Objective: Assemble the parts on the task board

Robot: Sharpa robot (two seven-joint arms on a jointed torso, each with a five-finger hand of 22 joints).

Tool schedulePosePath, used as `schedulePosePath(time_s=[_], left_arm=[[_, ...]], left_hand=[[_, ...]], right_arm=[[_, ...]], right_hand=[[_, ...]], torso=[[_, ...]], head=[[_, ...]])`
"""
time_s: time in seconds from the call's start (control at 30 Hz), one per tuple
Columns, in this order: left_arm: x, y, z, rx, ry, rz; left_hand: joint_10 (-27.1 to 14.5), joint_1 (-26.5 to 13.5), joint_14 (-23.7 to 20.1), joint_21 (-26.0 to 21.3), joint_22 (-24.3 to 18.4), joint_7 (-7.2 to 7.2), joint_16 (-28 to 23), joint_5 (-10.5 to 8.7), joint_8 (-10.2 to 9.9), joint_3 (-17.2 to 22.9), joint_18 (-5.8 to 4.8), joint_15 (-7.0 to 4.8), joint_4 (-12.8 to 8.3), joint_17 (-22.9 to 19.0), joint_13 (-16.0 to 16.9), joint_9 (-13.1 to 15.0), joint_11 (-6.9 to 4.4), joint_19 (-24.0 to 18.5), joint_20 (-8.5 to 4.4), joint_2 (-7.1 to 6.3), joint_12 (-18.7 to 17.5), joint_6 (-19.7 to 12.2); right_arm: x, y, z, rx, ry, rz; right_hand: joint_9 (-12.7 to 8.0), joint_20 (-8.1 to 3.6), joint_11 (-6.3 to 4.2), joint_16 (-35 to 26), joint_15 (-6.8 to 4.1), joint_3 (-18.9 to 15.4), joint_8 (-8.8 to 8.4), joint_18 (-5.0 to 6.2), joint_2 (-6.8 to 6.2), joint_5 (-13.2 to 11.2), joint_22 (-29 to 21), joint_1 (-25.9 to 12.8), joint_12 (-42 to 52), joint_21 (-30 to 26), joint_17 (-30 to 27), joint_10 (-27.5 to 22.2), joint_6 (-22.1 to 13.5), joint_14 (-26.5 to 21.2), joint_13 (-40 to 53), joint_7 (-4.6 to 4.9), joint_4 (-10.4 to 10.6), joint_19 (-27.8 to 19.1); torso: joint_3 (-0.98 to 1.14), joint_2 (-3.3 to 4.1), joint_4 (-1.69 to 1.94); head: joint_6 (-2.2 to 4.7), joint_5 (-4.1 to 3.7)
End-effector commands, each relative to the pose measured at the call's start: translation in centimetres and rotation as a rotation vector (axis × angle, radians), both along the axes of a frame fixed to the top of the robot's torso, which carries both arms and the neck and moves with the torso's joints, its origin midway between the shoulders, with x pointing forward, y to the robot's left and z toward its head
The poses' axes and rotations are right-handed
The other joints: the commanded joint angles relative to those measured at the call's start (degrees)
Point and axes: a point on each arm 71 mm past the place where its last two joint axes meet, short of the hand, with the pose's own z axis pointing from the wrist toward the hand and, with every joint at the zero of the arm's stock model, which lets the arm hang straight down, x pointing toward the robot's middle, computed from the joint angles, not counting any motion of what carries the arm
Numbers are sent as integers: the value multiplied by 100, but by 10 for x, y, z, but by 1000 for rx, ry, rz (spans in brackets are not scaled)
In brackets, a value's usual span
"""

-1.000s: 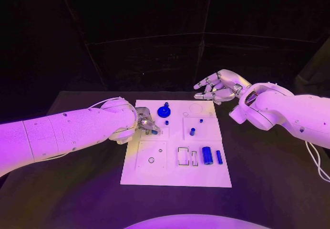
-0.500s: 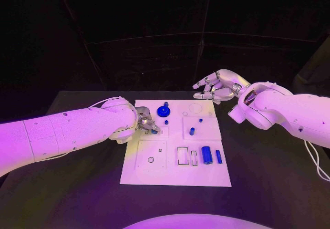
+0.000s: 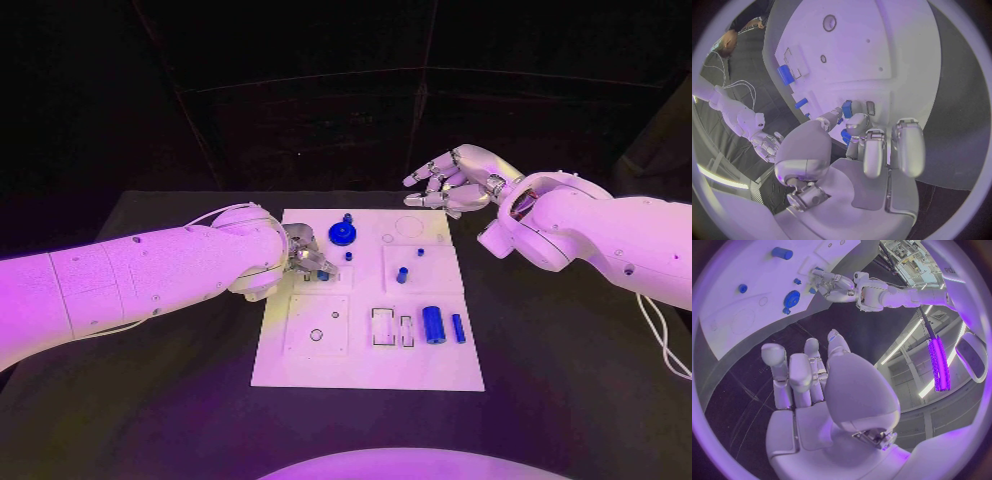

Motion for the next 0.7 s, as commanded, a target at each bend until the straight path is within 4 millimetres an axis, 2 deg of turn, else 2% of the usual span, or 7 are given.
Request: schedulePosePath(time_s=[0.03, 0.33, 0.7], left_arm=[[0, 0, -1, 1, 2, 6], [0, -1, -1, -5, -5, 8], [-2, -1, 0, -10, -6, 6]], left_hand=[[42, -88, 605, 24, 154, 9, 19, -16, 39, -31, -110, -35, 56, 1509, 15, 13, -14, 147, -50, -7, 33, 34], [67, -320, 605, 58, 214, -18, 19, -16, 104, -427, -121, -53, 325, 1509, 47, 56, -36, 166, -67, -124, 71, 58], [71, -266, 605, 59, 219, -27, 19, -14, 123, -520, -121, -59, 338, 1509, 49, 69, -43, 167, -72, -129, 76, 60]], right_arm=[[0, 1, 1, 0, -3, 9], [0, 1, 1, 0, -3, 9], [1, 1, 1, -1, -2, 9]], right_hand=[[-3, -7, -3, -26, 2, -23, 18, 65, 25, 21, -5, -17, -26, -22, -3, -39, -37, -28, -6, 1, 2, -23], [-3, -6, -2, -33, 3, -32, 18, 67, 26, 21, -14, -29, -32, -30, -8, -44, -39, -28, -15, 1, 9, -27], [-3, -5, -1, -38, 4, -40, 18, 68, 27, 22, -19, -39, -28, -34, -11, -43, -40, -28, -15, 2, 16, -28]], torso=[[-1, -1, 0], [-2, 0, 2], [-3, -2, 9]], head=[[-4, -1], [-10, -16], [-16, -20]])
